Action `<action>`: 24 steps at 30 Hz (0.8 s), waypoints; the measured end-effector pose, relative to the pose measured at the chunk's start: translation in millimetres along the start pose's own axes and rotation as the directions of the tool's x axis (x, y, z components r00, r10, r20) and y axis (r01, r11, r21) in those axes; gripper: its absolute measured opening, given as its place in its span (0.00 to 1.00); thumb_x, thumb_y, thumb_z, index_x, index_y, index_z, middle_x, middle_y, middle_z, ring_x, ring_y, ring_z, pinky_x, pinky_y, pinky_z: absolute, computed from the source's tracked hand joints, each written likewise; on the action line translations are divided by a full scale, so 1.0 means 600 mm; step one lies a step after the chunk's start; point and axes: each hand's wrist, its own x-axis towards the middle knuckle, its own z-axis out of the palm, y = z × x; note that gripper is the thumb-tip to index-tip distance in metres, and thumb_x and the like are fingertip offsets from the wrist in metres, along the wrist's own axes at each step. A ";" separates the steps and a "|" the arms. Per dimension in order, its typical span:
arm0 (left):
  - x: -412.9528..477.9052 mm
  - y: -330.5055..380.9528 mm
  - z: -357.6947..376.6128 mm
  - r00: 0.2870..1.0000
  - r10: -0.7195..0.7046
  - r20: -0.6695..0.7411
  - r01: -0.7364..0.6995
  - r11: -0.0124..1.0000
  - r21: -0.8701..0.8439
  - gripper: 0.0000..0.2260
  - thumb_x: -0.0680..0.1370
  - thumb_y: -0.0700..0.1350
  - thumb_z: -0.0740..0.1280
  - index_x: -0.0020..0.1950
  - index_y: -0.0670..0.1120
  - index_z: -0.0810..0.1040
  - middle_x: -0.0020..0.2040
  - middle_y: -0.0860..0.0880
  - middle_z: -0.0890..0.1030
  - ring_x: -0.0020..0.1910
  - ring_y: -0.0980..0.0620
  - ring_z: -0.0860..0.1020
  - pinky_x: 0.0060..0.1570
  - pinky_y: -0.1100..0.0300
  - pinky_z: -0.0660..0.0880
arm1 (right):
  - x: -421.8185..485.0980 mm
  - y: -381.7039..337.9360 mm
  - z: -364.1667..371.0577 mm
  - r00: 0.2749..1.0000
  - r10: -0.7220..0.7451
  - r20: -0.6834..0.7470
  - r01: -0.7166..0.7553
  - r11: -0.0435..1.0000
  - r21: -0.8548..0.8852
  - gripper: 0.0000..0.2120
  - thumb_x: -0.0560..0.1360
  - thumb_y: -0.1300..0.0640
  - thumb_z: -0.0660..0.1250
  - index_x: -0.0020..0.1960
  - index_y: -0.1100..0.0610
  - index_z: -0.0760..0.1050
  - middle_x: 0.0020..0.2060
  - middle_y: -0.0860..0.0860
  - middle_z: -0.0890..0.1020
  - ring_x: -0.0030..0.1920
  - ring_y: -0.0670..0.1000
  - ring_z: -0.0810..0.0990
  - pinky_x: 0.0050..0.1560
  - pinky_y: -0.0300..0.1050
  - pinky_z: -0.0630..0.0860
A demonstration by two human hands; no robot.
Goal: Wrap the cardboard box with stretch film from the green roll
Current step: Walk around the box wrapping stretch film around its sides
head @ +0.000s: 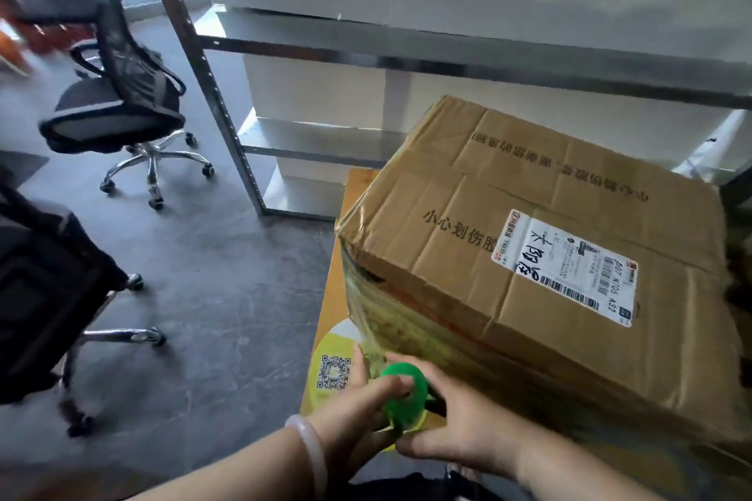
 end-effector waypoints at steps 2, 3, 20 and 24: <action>-0.004 -0.025 0.025 0.997 0.026 -0.078 -0.035 0.993 -0.115 0.54 0.64 0.37 0.75 0.78 0.67 0.48 0.54 0.48 0.81 0.57 0.39 0.82 0.57 0.46 0.77 | -0.010 0.013 -0.017 0.998 -0.017 0.058 0.017 1.000 -0.010 0.37 0.69 0.56 0.75 0.71 0.42 0.60 0.62 0.38 0.73 0.57 0.26 0.71 0.56 0.23 0.65; -0.006 -0.040 0.038 0.993 0.038 -0.113 -0.058 0.982 -0.178 0.52 0.65 0.37 0.75 0.78 0.67 0.50 0.54 0.46 0.82 0.56 0.38 0.82 0.57 0.45 0.77 | -0.017 0.019 -0.026 0.997 -0.026 0.079 0.029 0.999 -0.040 0.37 0.69 0.53 0.75 0.71 0.42 0.60 0.61 0.39 0.74 0.57 0.28 0.72 0.57 0.24 0.66; -0.010 -0.187 0.177 0.939 0.161 -0.303 -0.272 0.886 -0.374 0.52 0.65 0.42 0.75 0.77 0.69 0.49 0.66 0.41 0.78 0.53 0.44 0.83 0.50 0.53 0.80 | -0.127 0.099 -0.105 0.972 -0.122 0.202 0.180 0.937 -0.298 0.38 0.64 0.49 0.70 0.67 0.39 0.54 0.62 0.42 0.70 0.62 0.35 0.70 0.63 0.29 0.65; -0.005 -0.207 0.181 0.938 0.174 -0.299 -0.283 0.884 -0.373 0.44 0.73 0.40 0.72 0.78 0.67 0.50 0.63 0.45 0.79 0.56 0.45 0.82 0.50 0.53 0.77 | -0.132 0.102 -0.104 0.967 -0.116 0.225 0.200 0.897 -0.395 0.40 0.64 0.47 0.71 0.72 0.43 0.57 0.65 0.47 0.66 0.65 0.41 0.67 0.68 0.33 0.61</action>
